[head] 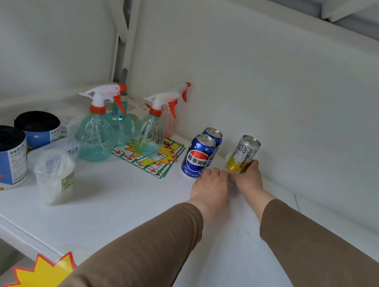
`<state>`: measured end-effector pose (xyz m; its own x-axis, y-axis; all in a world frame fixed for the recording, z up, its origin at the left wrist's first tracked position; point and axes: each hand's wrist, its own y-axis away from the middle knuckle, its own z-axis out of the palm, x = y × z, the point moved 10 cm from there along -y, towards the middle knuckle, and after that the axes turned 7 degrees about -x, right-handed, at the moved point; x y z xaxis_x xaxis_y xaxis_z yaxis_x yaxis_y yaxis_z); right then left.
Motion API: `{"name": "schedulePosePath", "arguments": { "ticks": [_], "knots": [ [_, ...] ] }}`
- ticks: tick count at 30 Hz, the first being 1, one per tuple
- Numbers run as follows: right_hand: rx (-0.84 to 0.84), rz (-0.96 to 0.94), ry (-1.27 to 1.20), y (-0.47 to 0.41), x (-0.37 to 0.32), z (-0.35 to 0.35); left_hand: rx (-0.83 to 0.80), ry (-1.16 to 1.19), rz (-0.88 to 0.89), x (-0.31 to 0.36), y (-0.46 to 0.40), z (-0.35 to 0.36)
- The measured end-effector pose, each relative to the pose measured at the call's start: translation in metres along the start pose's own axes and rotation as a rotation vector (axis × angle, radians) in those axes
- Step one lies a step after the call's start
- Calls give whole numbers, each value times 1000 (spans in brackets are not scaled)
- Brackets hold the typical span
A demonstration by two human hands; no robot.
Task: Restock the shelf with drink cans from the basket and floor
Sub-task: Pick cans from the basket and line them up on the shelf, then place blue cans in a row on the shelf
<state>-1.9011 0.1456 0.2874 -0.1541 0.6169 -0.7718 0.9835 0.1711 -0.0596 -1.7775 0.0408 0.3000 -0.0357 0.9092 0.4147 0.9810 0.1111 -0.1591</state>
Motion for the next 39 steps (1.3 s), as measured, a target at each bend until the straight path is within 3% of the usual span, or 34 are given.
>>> {"name": "schedulePosePath", "arguments": {
  "ticks": [12, 16, 24, 33, 39],
  "knots": [
    [-71, 73, -98, 8, 11, 1, 7, -18, -48, -5, 9, 0],
    [-51, 44, 1, 48, 9, -16, 15, -21, -30, -3, 38, -10],
    [-190, -272, 479, 204, -24, -29, -2, -110, 18, 12, 145, -41],
    [-121, -526, 600, 410, -23, -33, 115, -177, 123, 40, 328, -63],
    [-144, -606, 613, 519, 32, -4, 23, -210, 97, 25, 441, 3]
  ]
}}
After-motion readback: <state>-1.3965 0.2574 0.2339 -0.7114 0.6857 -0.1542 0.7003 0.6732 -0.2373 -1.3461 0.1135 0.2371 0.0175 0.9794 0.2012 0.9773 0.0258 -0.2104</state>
